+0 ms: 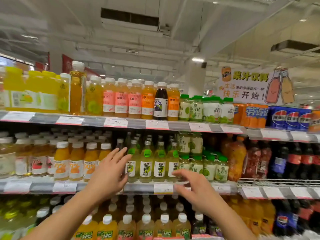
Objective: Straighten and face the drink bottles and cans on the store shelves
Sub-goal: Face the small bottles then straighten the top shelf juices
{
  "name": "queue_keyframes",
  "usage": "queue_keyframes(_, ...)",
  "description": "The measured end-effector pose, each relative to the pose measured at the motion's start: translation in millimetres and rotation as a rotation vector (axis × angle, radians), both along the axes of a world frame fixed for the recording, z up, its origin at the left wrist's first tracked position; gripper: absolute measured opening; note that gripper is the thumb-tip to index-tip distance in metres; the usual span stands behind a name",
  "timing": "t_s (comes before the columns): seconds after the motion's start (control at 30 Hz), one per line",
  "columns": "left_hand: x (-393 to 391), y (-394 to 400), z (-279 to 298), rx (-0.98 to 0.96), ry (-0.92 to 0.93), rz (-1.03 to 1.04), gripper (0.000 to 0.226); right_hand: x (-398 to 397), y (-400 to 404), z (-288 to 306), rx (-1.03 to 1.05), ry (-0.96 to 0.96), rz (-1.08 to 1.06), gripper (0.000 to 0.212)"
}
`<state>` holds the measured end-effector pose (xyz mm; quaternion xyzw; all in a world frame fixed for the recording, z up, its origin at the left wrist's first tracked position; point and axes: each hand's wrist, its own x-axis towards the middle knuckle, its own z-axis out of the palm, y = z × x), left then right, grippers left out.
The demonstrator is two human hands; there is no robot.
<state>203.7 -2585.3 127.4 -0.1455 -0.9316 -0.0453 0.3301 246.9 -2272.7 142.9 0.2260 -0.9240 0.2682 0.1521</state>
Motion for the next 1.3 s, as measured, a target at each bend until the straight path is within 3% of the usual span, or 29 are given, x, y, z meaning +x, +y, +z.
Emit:
queue_keyframes(0.2, -15.2, -18.7, 74.8, -0.08, 0.095, 0.082, 0.079, -42.1, -19.0, 78.0, 0.017, 0.242, -0.017, 0.043)
queue_keyframes(0.43, -40.7, -39.5, 80.6, -0.063, -0.081, 0.144, 0.101, -80.4, -62.1, 171.7, 0.1, 0.465, -0.18, 0.078)
queue_keyframes(0.77, -30.5, -66.2, 113.0, -0.188, -0.145, 0.001, 0.086, -134.7, -129.8, 255.9, 0.092, 0.459, -0.423, 0.092)
queue_keyframes(1.03, -43.4, -80.5, 100.6, -0.209, -0.021, -0.103, 0.086, -155.7, -149.9, 240.0, 0.214, 0.419, -0.602, 0.078)
queue_keyframes(1.3, -50.8, -80.5, 89.8, -0.153, 0.039, -0.136, 0.085, -165.9, -157.6, 237.9, -0.015, 0.489, -0.59, 0.05)
